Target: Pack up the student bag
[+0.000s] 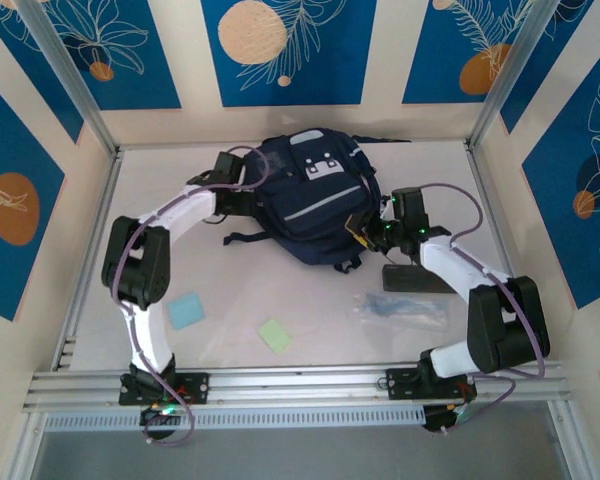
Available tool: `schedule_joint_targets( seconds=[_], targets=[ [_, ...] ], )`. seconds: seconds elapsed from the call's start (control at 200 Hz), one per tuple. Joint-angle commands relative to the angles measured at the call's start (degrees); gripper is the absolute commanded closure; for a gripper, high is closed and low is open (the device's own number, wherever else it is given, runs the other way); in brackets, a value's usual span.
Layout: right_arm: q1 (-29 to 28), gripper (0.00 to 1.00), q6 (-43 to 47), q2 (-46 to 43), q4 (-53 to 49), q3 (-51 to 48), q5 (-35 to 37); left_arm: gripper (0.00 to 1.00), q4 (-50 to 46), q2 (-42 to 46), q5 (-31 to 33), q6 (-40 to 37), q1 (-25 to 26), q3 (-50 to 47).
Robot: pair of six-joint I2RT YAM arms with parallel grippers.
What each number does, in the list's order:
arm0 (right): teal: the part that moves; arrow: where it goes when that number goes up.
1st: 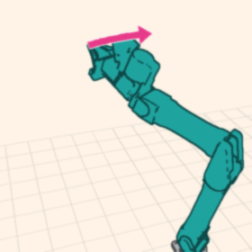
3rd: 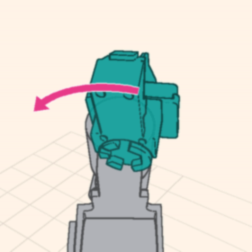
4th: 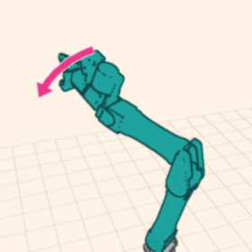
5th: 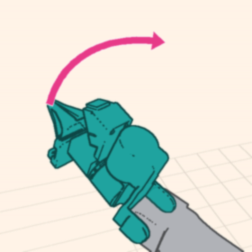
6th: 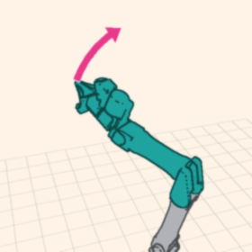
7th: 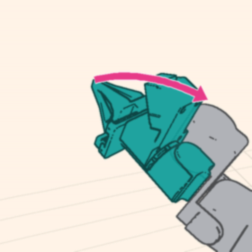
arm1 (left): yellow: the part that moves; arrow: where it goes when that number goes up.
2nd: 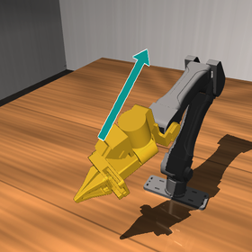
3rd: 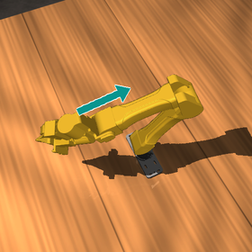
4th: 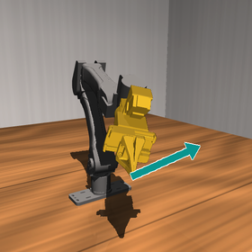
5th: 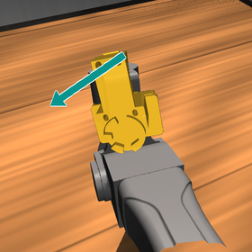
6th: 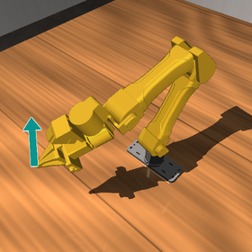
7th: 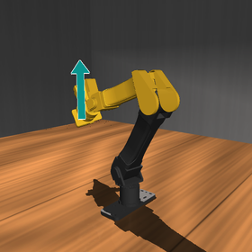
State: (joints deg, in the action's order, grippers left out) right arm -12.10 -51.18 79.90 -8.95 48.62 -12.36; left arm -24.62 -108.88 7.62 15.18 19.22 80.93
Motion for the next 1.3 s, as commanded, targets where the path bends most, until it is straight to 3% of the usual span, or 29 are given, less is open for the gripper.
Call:
schedule_joint_targets(
  seconds=[0.0,0.04,0.065,0.245,0.465,0.65,0.87,1.08,1.295],
  targets=[
    [1.4,0.23,6.6,-4.9,-15.4,5.5,6.1,0.0,3.3,8.2,-3.7,4.0,0.3,-4.5],
    [1.9,0.04,7.6,-5.8,-19.7,6.5,8.8,0.0,4.4,9.9,-4.8,4.6,1.0,-5.9],
    [2.3,0.0,7.8,-6.4,-22.1,7.1,10.6,0.0,5.1,10.8,-5.4,4.9,1.4,-6.5],
    [6.3,0.01,4.1,-9.8,-35.2,6.0,16.9,0.0,7.2,12.8,-10.5,3.4,6.2,-7.4],
    [9.4,0.01,-5.6,-9.3,-46.9,5.0,19.9,0.0,14.8,13.3,-6.2,4.3,12.6,-10.1],
    [15.1,0.01,-13.0,-8.2,-45.7,2.4,16.3,0.0,18.0,13.9,-3.2,2.5,15.6,-12.0],
    [19.0,0.0,-17.9,1.1,-43.8,4.7,13.3,0.0,16.7,16.0,-3.1,5.7,15.6,-14.7],
    [20.3,0.0,-19.9,9.7,-42.7,7.5,16.3,0.0,17.3,20.4,-4.0,4.9,15.8,-19.0],
    [20.5,0.0,-23.4,12.3,-35.2,4.3,16.8,0.0,17.7,22.4,-5.8,4.7,15.8,-20.8]
  ],
)
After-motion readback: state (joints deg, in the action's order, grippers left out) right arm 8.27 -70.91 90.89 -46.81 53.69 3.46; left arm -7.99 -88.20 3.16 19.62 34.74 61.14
